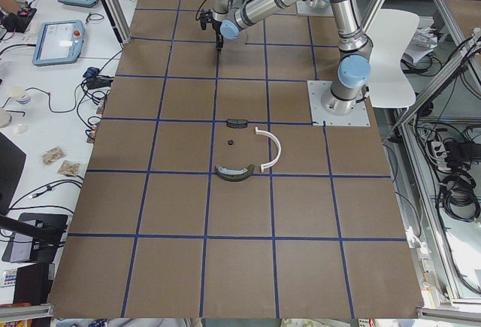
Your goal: Place bearing gear from tray to pile
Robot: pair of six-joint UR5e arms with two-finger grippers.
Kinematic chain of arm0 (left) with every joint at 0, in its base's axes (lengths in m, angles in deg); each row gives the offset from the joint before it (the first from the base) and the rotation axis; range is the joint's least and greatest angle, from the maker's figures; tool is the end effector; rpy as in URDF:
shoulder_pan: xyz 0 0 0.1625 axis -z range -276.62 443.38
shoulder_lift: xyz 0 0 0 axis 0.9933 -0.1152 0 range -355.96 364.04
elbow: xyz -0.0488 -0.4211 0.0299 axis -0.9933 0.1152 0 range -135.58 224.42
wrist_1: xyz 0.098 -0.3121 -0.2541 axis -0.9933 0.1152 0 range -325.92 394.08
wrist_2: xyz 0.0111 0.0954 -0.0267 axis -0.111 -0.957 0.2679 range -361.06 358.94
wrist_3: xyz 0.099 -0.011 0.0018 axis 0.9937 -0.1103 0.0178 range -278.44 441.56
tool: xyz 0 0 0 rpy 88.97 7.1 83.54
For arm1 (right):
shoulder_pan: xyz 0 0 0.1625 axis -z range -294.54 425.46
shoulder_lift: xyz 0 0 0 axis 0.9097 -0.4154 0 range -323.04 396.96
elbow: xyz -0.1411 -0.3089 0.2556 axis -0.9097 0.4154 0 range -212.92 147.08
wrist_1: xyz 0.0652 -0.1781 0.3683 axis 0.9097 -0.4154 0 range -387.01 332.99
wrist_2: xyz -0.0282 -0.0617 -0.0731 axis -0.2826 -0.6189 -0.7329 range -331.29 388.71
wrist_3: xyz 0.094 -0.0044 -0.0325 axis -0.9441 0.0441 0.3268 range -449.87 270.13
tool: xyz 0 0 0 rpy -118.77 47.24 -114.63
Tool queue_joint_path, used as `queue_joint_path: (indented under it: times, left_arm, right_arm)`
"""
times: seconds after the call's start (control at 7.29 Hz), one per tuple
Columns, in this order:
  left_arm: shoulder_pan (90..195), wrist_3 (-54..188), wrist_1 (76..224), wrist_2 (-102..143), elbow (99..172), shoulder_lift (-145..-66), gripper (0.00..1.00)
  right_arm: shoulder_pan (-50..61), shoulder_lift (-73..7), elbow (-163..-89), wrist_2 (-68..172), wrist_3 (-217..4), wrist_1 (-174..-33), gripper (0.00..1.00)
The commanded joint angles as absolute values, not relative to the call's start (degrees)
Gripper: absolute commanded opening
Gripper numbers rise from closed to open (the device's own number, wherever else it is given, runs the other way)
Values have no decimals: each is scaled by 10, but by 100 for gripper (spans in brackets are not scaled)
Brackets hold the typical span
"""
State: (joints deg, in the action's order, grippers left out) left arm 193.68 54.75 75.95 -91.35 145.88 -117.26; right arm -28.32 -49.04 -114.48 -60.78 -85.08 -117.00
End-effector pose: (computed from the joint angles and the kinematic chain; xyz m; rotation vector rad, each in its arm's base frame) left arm -0.3387 -0.5328 0.1695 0.1768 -3.1008 0.1366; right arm 0.1686 -0.5178 0.5253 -0.2345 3.1222 -0.1213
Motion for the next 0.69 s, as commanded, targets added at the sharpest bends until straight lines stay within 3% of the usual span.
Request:
queue_joint_path:
  times: [0.0, 0.14, 0.55]
  left_arm:
    - [1948, 550, 779, -917, 1458, -1173, 8]
    - [1948, 560, 784, -917, 1457, -1161, 0]
    - [1897, 654, 940, -943, 1383, -1119, 0]
  right_arm:
    - [-283, -490, -1145, -609, -850, -1171, 100]
    - [-282, -490, -1145, -609, -850, -1172, 100]
    - [-282, -491, -1144, -609, -849, -1171, 100]
